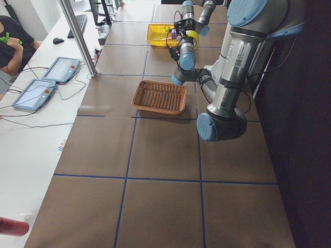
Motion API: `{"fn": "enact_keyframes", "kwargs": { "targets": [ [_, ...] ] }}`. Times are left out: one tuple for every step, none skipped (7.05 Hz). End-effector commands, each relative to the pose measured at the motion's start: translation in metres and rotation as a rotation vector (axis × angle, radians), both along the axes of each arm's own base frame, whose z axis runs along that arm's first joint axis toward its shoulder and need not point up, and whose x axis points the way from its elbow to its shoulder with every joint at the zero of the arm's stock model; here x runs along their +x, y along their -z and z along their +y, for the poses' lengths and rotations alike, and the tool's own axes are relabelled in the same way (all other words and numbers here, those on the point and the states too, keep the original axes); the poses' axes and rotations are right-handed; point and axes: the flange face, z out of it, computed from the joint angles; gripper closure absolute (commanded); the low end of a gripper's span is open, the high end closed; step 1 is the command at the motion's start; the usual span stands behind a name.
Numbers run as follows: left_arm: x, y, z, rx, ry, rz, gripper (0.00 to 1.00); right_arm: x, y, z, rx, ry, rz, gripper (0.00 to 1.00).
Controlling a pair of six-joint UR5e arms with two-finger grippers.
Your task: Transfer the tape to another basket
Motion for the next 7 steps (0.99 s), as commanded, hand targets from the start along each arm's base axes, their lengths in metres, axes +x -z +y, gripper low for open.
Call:
{"fn": "enact_keyframes", "kwargs": {
  "targets": [
    [-0.024, 0.0, 0.007, 0.021, 0.0, 0.005, 0.95, 0.001, -0.003, 0.0, -0.002, 0.0, 0.006, 0.0],
    [-0.049, -0.022, -0.011, 0.007, 0.055, -0.042, 0.95, 0.003, -0.004, -0.003, 0.0, -0.004, 0.007, 0.0],
    [-0.063, -0.037, -0.025, -0.009, 0.093, -0.083, 0.96, 0.007, -0.006, -0.01, -0.003, -0.014, 0.022, 0.0],
    [-0.075, -0.043, -0.043, -0.004, 0.122, -0.134, 0.97, 0.02, -0.008, -0.033, -0.01, -0.046, 0.061, 0.0],
    [-0.07, -0.045, -0.053, 0.061, 0.152, -0.249, 0.97, 0.044, -0.008, -0.071, -0.02, -0.055, 0.161, 0.0],
    [-0.056, -0.042, -0.061, 0.13, 0.19, -0.39, 0.97, 0.071, -0.011, -0.107, 0.016, -0.054, 0.269, 0.0],
    [-0.046, -0.043, -0.069, 0.181, 0.223, -0.505, 0.97, 0.094, -0.018, -0.14, 0.048, -0.095, 0.378, 0.0]
  ]
}}
